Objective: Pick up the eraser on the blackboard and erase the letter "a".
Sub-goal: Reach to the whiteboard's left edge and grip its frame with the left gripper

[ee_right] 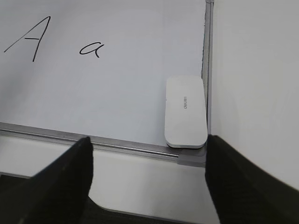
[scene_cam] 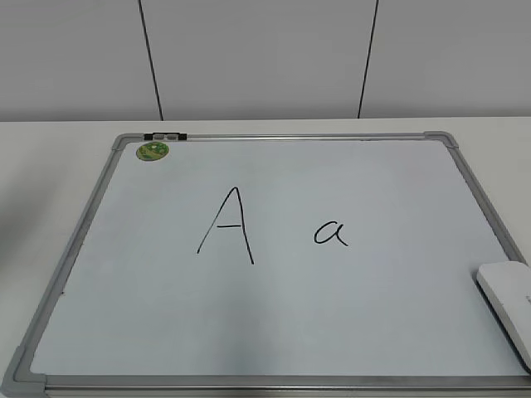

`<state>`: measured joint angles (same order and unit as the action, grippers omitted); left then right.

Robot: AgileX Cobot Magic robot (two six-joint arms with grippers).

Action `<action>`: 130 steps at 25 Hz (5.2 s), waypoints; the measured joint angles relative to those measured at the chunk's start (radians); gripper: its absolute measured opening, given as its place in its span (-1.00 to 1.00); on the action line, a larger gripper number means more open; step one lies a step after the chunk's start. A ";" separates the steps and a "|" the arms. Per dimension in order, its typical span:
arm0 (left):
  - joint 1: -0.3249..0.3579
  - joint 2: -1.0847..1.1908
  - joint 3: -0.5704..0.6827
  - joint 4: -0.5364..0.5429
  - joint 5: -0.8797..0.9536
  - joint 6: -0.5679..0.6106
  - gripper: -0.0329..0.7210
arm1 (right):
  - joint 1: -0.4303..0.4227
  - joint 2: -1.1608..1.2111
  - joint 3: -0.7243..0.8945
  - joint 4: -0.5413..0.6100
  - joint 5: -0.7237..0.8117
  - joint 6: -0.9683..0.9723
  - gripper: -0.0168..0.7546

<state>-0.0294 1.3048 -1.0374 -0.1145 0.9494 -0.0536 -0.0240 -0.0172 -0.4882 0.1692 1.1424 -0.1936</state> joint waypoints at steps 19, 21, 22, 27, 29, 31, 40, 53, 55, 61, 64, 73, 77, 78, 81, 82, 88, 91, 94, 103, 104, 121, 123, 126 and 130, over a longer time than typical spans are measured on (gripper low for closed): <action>-0.125 0.417 -0.304 0.031 0.056 0.006 -0.27 | 0.000 0.000 0.000 -0.002 0.000 0.000 0.48; -0.125 0.434 -0.324 0.036 0.058 -0.004 -0.27 | 0.000 0.000 0.000 -0.002 0.000 0.000 0.48; -0.125 0.440 -0.333 0.037 0.058 -0.007 -0.27 | 0.000 0.000 0.000 -0.002 0.000 0.000 0.48; -0.125 0.485 -0.367 0.059 0.060 -0.025 -0.27 | 0.000 0.000 0.000 -0.002 0.000 0.000 0.48; -0.125 0.512 -0.376 0.068 0.062 -0.037 -0.27 | 0.000 0.000 0.000 0.004 0.000 0.000 0.48; -0.125 0.534 -0.378 0.072 0.064 -0.043 -0.27 | 0.000 0.000 0.000 0.013 0.000 0.000 0.48; -0.125 0.641 -0.389 0.074 0.062 -0.048 -0.27 | 0.000 0.000 0.000 0.045 0.000 0.000 0.48; -0.125 0.767 -0.497 0.104 0.038 -0.060 -0.27 | 0.000 0.000 0.000 0.053 0.000 0.000 0.48; -0.125 0.785 -0.499 0.115 0.034 -0.061 -0.27 | 0.000 0.000 0.000 0.053 0.000 0.000 0.48; -0.110 0.831 -0.501 0.115 0.013 -0.063 -0.27 | 0.000 0.000 0.000 0.053 0.000 0.000 0.48; -0.096 0.850 -0.501 0.104 0.012 -0.063 -0.27 | 0.000 0.000 0.000 0.053 0.000 0.000 0.48; -0.090 0.861 -0.501 0.081 0.003 -0.066 -0.31 | 0.000 0.000 0.000 0.053 0.000 0.000 0.48; -0.090 0.863 -0.501 0.076 -0.010 -0.066 -0.32 | 0.000 0.000 0.000 0.053 0.000 0.000 0.48; -0.090 0.863 -0.501 0.076 -0.012 -0.066 -0.32 | 0.000 0.000 0.000 0.053 0.000 0.000 0.48; -0.090 0.863 -0.501 0.076 -0.014 -0.066 -0.33 | 0.000 0.000 0.000 0.053 0.000 0.000 0.48; -0.090 0.863 -0.501 0.076 -0.014 -0.066 -0.33 | 0.000 0.000 0.000 0.053 0.000 0.000 0.48; -0.090 0.863 -0.501 0.076 -0.014 -0.066 -0.39 | 0.000 0.000 0.000 0.053 0.000 0.000 0.48; -0.090 0.863 -0.501 0.076 -0.014 -0.068 -0.48 | 0.000 0.000 0.000 0.053 0.000 0.000 0.48; -0.090 0.863 -0.501 0.076 -0.014 -0.068 -0.52 | 0.000 0.000 0.000 0.053 0.000 0.000 0.48; -0.090 0.863 -0.501 0.073 -0.017 -0.068 -0.53 | 0.000 0.000 0.000 0.053 0.000 0.000 0.48; -0.090 0.863 -0.501 0.069 -0.017 -0.068 -0.53 | 0.000 0.000 0.000 0.053 0.000 0.000 0.48; -0.090 0.874 -0.507 0.054 -0.014 -0.062 -0.83 | 0.000 0.000 0.000 0.053 0.000 0.000 0.48; -0.090 0.874 -0.507 0.049 -0.014 -0.059 -0.84 | 0.000 0.000 0.000 0.053 0.000 0.000 0.48; -0.090 0.874 -0.509 0.049 -0.014 -0.057 -0.84 | 0.000 0.000 0.000 0.053 0.000 0.008 0.48; -0.090 0.874 -0.509 0.047 -0.014 -0.057 -0.84 | 0.000 0.048 -0.028 0.046 0.000 0.024 0.48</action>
<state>-0.1190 2.1786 -1.5465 -0.0674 0.9356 -0.1102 -0.0240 0.0307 -0.5165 0.2154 1.1424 -0.1692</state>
